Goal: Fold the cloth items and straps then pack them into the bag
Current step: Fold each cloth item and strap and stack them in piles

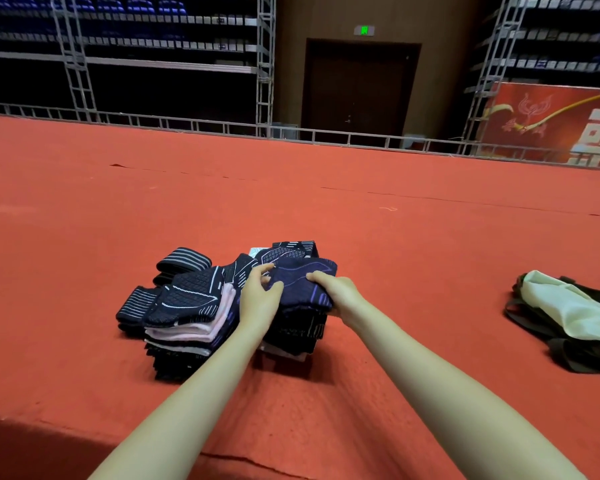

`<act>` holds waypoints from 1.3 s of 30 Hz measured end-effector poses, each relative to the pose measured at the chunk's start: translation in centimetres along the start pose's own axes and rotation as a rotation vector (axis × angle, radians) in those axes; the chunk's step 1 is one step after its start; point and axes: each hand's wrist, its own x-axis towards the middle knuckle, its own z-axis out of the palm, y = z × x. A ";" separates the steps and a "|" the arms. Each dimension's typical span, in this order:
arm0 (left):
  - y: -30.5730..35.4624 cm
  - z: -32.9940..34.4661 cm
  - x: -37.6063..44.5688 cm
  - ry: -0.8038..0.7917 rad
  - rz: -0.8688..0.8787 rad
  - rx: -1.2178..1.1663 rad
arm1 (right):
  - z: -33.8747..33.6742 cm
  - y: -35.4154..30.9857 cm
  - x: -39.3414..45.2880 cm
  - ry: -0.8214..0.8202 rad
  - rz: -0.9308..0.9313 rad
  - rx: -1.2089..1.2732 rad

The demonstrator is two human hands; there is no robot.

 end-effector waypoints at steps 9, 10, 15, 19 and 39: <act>-1.2 1.1 0.0 -0.178 -0.016 0.219 | -2.0 4.1 -0.9 0.282 -0.281 -0.847; -1.1 0.9 0.0 -0.134 -0.004 0.221 | -1.9 3.5 -1.1 0.280 -0.322 -0.844; -0.3 -0.1 0.0 0.015 -0.023 0.109 | -0.6 0.9 -1.1 0.234 -0.378 -0.663; -1.2 -0.9 -0.2 -0.057 -0.100 0.287 | 0.0 2.4 -0.4 0.218 -0.308 -0.777; 4.5 -6.0 11.3 -0.201 0.190 0.650 | -0.6 -3.7 9.3 0.081 -0.399 -0.871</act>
